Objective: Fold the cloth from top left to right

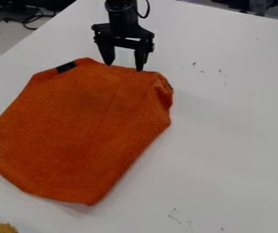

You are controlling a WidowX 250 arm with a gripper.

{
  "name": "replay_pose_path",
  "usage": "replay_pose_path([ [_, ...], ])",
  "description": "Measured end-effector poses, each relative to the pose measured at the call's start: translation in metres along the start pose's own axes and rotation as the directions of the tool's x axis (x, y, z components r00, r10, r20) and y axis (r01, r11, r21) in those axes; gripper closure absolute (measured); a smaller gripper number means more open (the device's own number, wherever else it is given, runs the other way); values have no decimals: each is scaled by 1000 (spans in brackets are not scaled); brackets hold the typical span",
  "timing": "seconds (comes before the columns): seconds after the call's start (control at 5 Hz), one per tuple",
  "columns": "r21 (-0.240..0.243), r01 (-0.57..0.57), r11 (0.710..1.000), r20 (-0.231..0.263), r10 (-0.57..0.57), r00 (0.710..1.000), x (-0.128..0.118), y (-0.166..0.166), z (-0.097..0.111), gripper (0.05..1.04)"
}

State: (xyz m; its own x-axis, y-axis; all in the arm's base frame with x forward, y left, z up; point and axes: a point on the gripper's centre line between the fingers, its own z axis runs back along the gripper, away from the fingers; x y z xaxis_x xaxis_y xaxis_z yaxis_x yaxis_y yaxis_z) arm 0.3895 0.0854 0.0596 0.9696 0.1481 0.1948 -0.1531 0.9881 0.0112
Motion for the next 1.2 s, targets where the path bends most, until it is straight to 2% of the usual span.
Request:
replay_pose_path([
  [0.2, 12, -20, 1000, 30, 19, 999, 6, 17, 3, 83],
  [0.4, 36, -26, 999, 21, 25, 999, 10, 37, -8, 83],
  [0.6, 55, -34, 998, 33, 32, 999, 19, 63, -8, 83],
  [0.8, 60, -25, 998, 15, 24, 1000, 21, 87, -18, 83],
  [1.0, 77, -13, 997, -21, 15, 1000, 19, 111, -18, 83],
  [1.2, 80, -13, 997, -31, 15, 999, 14, 122, -17, 83],
])
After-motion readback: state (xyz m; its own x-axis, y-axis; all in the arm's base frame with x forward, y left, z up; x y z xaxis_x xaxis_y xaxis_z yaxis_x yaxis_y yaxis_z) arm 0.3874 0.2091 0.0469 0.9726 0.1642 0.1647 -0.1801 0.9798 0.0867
